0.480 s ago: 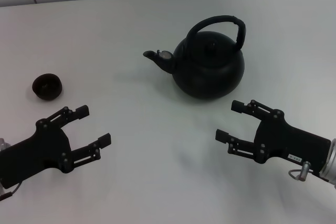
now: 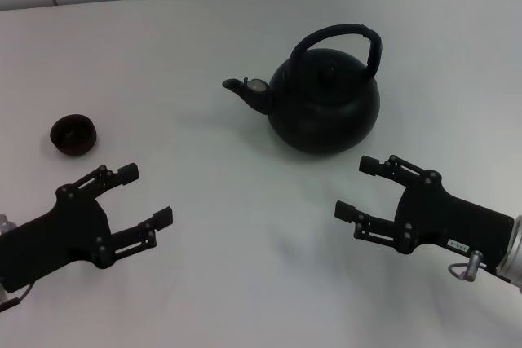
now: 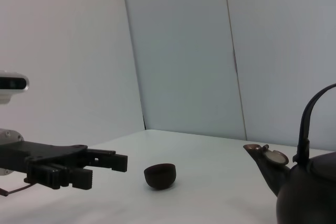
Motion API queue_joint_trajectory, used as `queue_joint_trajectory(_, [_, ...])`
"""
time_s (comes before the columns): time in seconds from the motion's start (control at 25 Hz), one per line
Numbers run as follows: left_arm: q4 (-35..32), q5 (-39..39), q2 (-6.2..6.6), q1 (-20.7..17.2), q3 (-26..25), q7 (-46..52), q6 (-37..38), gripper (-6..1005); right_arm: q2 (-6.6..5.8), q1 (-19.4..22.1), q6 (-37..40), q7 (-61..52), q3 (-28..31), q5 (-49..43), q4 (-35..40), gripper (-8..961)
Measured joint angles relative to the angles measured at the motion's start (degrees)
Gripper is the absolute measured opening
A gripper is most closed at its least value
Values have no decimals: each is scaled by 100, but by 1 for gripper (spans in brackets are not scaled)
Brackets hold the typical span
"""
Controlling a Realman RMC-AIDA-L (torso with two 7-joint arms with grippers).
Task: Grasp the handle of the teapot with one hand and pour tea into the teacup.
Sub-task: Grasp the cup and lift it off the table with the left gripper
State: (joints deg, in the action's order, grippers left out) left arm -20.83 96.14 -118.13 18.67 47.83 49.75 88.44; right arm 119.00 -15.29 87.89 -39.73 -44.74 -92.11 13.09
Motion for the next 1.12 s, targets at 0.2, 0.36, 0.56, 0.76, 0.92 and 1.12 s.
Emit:
queue_joint_trajectory(0.2, [-5,-127,-1,-15,-228,0,170,844,0,0,-6,0,0,0,-9,819])
queue_joint_trajectory(0.36, [-24,-200,2,-41,-546,-3,279,840,0,0,-8,0,0,0,-32,820])
queue_joint_trajectory(0.56, [-57,-227,46,-63,-1304,-65,361,836,0,1,-9,0,0,0,-46,819])
queue_joint_trajectory(0.76, [-104,-228,64,-64,-1737,-236,155,831,0,1,-9,0,0,0,-46,820])
queue_joint_trajectory(0.92, [-182,-201,68,-13,-1768,-284,-190,828,0,0,-9,0,0,0,-53,820])
queue_joint_trajectory(1.12, [-199,-187,29,79,-1733,-421,-757,823,0,1,-9,0,0,0,-53,820])
